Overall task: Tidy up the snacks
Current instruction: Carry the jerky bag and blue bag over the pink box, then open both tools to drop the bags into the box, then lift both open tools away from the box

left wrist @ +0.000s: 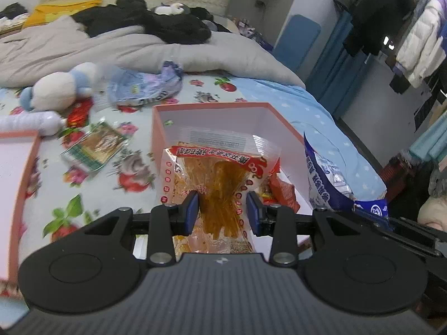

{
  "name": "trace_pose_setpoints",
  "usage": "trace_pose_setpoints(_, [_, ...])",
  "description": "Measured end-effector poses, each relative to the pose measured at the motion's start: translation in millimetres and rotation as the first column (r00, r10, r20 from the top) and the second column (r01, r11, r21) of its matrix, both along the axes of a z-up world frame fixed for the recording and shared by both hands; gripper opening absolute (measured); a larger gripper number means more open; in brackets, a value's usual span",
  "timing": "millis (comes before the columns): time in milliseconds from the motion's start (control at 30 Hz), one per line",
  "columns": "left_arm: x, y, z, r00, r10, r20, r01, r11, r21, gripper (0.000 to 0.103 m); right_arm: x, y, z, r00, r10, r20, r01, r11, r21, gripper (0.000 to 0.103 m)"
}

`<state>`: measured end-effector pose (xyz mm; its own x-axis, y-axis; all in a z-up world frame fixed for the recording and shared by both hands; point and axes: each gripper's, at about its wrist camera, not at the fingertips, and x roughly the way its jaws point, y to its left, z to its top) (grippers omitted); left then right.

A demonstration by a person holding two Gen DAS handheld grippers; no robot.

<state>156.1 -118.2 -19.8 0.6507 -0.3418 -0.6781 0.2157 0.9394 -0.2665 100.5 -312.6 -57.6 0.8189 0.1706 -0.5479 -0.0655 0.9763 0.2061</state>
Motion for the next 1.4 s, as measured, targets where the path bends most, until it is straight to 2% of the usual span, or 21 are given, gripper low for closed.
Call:
trace_pose_setpoints(200, [59,-32,-9,0.999,-0.042,-0.013,0.042,0.999,0.006,0.042,44,-24,-13,0.999,-0.023,-0.025,0.023,1.000,0.004,0.018])
trace_pose_setpoints(367, [106,-53,-29,0.997,-0.070,-0.037,0.071,0.997,0.017,0.042,80,-36,-30,0.998,-0.024,-0.050,0.025,1.000,0.010,0.018])
trace_pose_setpoints(500, [136,-66,-44,0.995,-0.084,-0.061,0.085,0.996,0.019,0.043,104,-42,-47,0.996,-0.032,-0.086,0.033,0.999,0.010,0.019])
trace_pose_setpoints(633, [155,-71,-55,0.993,-0.092,-0.075,0.094,0.995,0.018,0.045,118,-50,-63,0.991,-0.037,-0.126,0.044,0.998,0.051,0.023])
trace_pose_setpoints(733, [163,-69,-59,0.991,-0.110,-0.072,0.112,0.994,0.018,0.057,124,-54,-71,0.987,-0.051,-0.155,0.060,0.997,0.049,0.026])
trace_pose_setpoints(800, [165,-63,-58,0.993,-0.100,-0.062,0.101,0.995,0.007,0.064,125,-55,-74,0.982,-0.059,-0.177,0.067,0.997,0.041,0.043])
trace_pose_setpoints(867, [163,-58,-54,0.994,-0.097,-0.051,0.097,0.995,0.000,0.064,123,-55,-73,0.982,-0.070,-0.177,0.077,0.996,0.036,0.053])
trace_pose_setpoints(1100, [131,-39,-28,0.997,-0.071,-0.003,0.071,0.997,0.011,0.064,97,-43,-53,0.989,-0.062,-0.136,0.069,0.996,0.049,0.053])
trace_pose_setpoints(1267, [85,-23,-6,0.997,-0.059,0.039,0.059,0.998,0.014,0.064,67,-29,-34,0.995,-0.040,-0.093,0.045,0.997,0.059,0.053])
trace_pose_setpoints(1400, [50,-6,8,0.998,-0.034,0.054,0.034,0.999,-0.014,0.064,44,-12,-17,0.999,-0.003,-0.048,0.006,0.998,0.059,0.053])
